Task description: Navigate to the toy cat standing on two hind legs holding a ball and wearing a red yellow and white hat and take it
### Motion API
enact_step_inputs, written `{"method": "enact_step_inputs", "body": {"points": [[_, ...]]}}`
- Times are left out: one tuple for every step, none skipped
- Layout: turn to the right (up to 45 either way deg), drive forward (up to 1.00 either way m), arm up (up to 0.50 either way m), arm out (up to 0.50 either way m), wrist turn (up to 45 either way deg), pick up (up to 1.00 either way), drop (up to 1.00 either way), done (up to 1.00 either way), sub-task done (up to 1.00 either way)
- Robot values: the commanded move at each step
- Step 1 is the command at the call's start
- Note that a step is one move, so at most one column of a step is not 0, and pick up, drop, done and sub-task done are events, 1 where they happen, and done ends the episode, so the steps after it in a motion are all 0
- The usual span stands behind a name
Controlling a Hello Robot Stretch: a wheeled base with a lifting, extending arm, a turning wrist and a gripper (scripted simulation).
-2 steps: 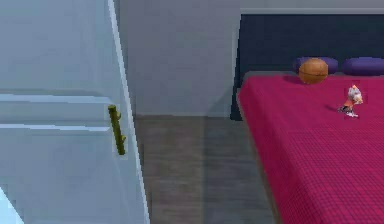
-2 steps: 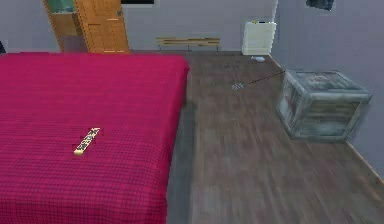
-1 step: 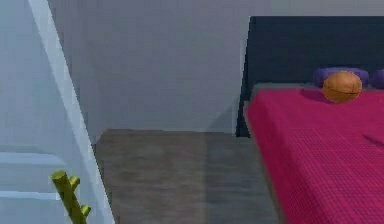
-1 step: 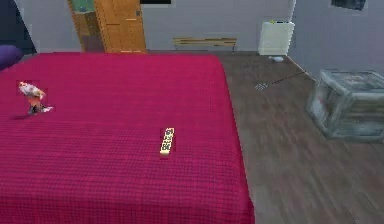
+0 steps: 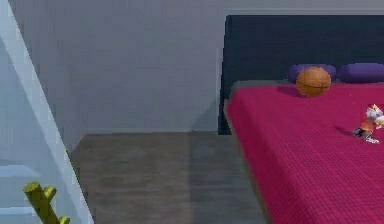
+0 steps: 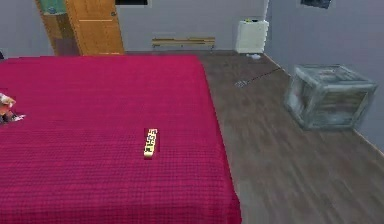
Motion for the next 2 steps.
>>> {"method": "enact_step_inputs", "body": {"points": [[0.0, 0.60, 0.00, 0.00, 0.0, 0.00, 0.00, 0.00, 0.00], [-21.0, 0.00, 0.00, 0.00, 0.0, 0.00, 0.00, 0.00, 0.00]]}}
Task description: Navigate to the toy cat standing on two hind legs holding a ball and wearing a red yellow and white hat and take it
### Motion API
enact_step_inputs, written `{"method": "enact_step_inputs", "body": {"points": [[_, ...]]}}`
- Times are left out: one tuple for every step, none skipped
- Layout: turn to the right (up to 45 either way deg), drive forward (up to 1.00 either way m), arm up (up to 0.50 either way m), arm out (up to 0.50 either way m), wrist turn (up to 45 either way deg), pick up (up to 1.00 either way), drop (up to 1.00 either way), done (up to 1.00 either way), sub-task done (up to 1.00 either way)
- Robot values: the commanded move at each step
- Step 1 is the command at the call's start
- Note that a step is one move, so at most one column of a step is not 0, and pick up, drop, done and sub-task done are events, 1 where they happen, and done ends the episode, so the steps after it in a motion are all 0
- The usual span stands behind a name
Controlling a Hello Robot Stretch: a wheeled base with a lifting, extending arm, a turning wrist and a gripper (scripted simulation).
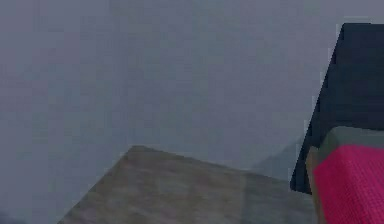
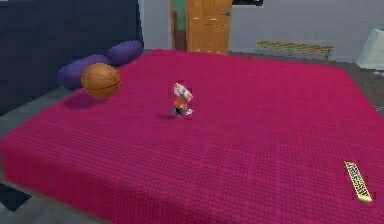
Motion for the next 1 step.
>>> {"method": "enact_step_inputs", "body": {"points": [[45.0, 0.00, 0.00, 0.00, 0.0, 0.00, 0.00, 0.00, 0.00]]}}
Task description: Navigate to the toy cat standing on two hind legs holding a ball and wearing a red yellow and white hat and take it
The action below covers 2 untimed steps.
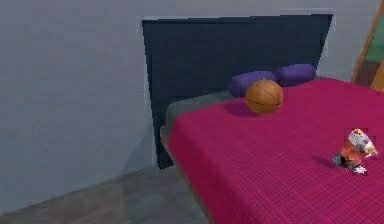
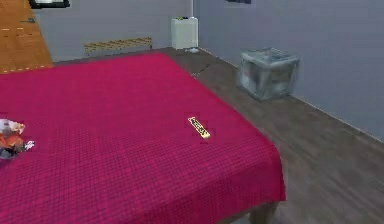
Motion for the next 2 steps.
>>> {"method": "enact_step_inputs", "body": {"points": [[45.0, 0.00, 0.00, 0.00, 0.0, 0.00, 0.00, 0.00, 0.00], [18.0, 0.00, 0.00, 0.00, 0.0, 0.00, 0.00, 0.00, 0.00]]}}
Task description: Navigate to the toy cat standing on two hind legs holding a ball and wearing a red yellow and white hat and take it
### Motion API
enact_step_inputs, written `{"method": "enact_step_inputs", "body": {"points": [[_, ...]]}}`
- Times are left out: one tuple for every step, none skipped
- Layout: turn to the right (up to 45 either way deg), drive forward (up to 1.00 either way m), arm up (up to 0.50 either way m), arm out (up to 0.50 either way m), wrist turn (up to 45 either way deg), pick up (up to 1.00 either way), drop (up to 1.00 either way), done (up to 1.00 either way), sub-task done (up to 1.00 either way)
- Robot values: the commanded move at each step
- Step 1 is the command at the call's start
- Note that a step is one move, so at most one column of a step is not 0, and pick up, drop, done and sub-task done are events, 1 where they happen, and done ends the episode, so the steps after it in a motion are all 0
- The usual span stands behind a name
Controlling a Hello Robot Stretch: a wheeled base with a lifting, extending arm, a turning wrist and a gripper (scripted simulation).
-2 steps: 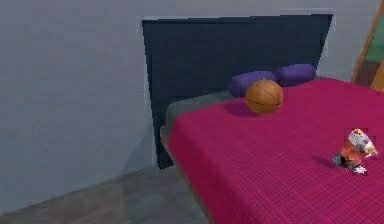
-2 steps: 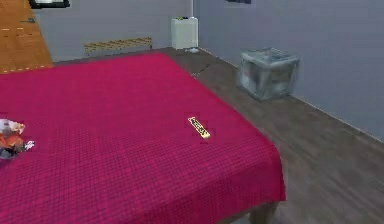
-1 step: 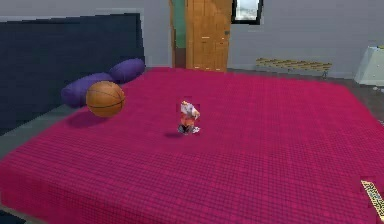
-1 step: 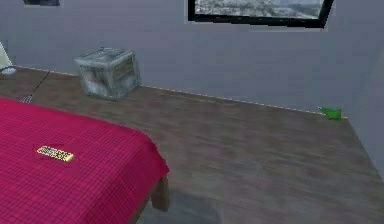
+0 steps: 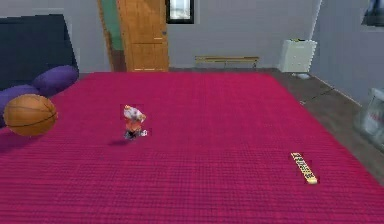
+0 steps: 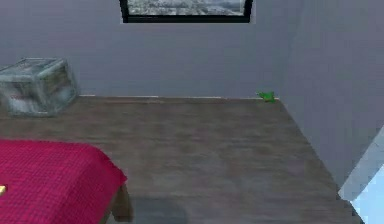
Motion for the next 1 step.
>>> {"method": "enact_step_inputs", "body": {"points": [[0.0, 0.15, 0.00, 0.00, 0.0, 0.00, 0.00, 0.00, 0.00]]}}
